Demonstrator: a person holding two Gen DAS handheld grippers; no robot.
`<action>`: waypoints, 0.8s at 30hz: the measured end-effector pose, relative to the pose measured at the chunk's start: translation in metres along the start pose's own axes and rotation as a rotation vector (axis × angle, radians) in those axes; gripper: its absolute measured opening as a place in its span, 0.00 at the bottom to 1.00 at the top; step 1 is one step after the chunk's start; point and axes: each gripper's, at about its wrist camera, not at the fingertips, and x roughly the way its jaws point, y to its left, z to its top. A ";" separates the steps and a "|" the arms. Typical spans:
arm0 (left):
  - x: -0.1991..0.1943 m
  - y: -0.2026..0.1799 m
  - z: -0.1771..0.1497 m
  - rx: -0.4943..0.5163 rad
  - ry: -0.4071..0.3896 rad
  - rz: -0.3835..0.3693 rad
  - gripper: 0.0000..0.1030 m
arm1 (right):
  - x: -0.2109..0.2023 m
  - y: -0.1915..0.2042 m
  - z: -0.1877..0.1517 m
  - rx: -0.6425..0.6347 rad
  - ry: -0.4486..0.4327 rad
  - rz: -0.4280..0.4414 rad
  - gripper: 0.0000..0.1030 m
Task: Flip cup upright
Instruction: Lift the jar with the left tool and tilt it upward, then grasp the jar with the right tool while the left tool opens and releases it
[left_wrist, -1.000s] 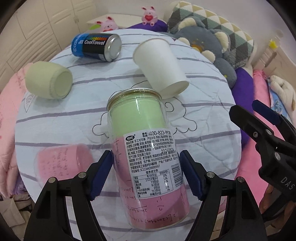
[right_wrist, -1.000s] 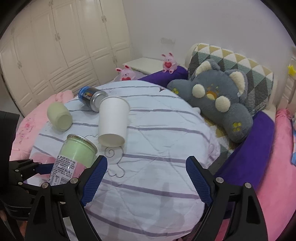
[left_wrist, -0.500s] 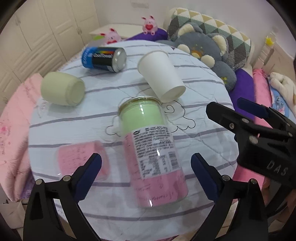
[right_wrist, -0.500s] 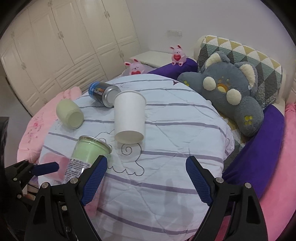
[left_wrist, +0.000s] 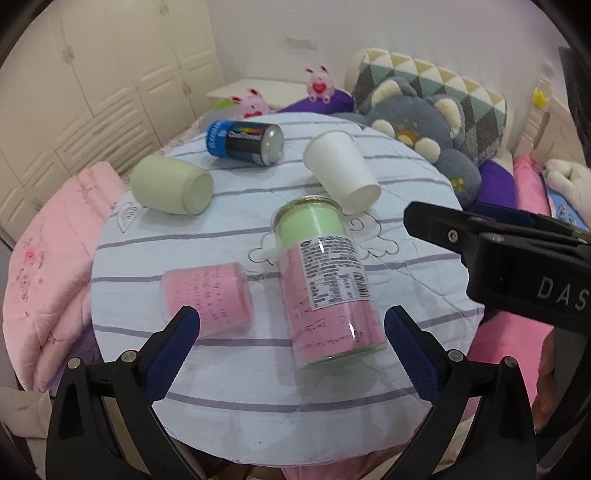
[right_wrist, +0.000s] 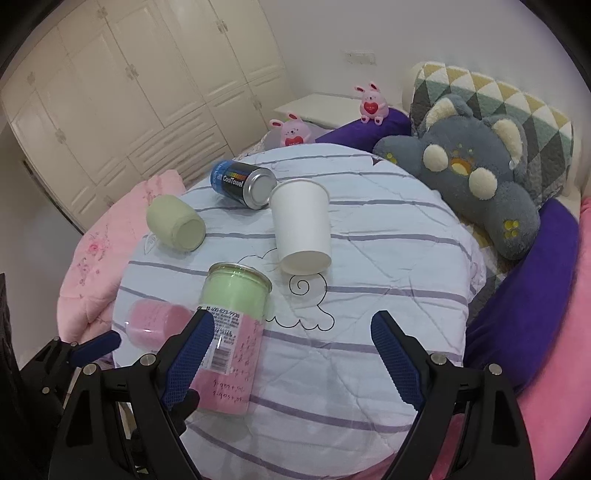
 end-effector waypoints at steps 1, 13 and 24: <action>-0.001 0.001 -0.002 -0.007 -0.008 -0.005 0.99 | -0.001 0.000 0.000 -0.003 -0.002 -0.004 0.85; 0.001 0.007 -0.014 0.002 -0.102 -0.068 1.00 | -0.001 0.018 -0.004 -0.021 -0.009 -0.076 0.85; 0.012 0.022 -0.020 -0.035 -0.091 -0.111 1.00 | 0.015 0.034 0.001 -0.039 0.034 -0.087 0.85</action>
